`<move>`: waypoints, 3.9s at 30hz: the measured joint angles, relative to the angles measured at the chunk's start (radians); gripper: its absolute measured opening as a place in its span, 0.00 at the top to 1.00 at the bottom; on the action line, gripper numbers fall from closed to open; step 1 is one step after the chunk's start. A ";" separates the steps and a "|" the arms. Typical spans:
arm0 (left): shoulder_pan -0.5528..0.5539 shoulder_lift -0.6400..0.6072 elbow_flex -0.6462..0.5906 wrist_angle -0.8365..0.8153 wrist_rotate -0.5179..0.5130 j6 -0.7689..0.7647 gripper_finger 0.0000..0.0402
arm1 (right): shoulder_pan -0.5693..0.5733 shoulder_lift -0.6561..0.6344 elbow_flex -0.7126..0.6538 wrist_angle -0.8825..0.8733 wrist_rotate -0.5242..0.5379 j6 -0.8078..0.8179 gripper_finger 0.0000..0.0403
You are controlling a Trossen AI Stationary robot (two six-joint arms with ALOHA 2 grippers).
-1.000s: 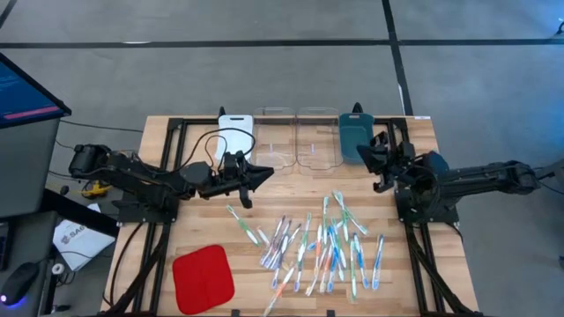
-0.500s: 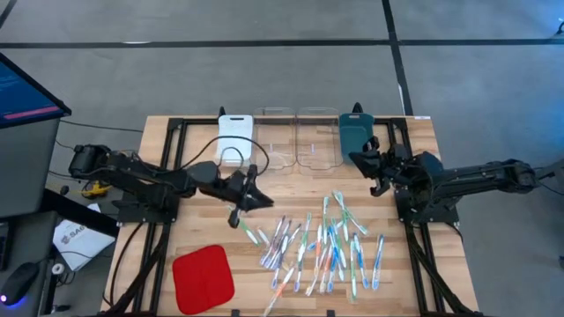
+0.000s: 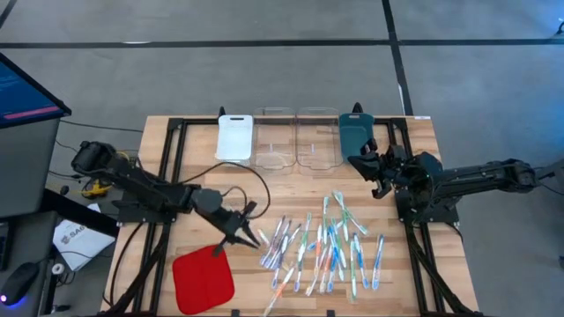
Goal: Pick & Place Toothbrushes
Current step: Put the green toothbrush into the right transparent bin
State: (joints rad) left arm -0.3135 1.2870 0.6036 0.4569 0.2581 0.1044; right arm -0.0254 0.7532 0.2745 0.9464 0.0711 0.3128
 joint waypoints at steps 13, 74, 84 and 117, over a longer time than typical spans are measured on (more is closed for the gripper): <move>-0.019 0.120 -0.023 0.033 -0.159 0.075 0.92 | 0.027 0.000 -0.001 -0.026 0.000 0.010 0.97; 0.040 0.022 0.071 0.427 -0.211 0.205 0.92 | 0.135 0.076 0.146 -0.741 0.059 0.394 0.80; 0.040 0.011 0.071 0.374 -0.214 0.197 0.92 | 0.373 0.100 0.145 -0.938 0.095 0.831 0.76; 0.040 0.013 0.070 0.369 -0.211 0.184 0.92 | 0.421 0.724 0.763 -1.876 0.105 1.061 0.74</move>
State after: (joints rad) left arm -0.2733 1.2999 0.6739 0.8261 0.0475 0.2881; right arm 0.3960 1.4775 1.0377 -0.9298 0.1758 1.3741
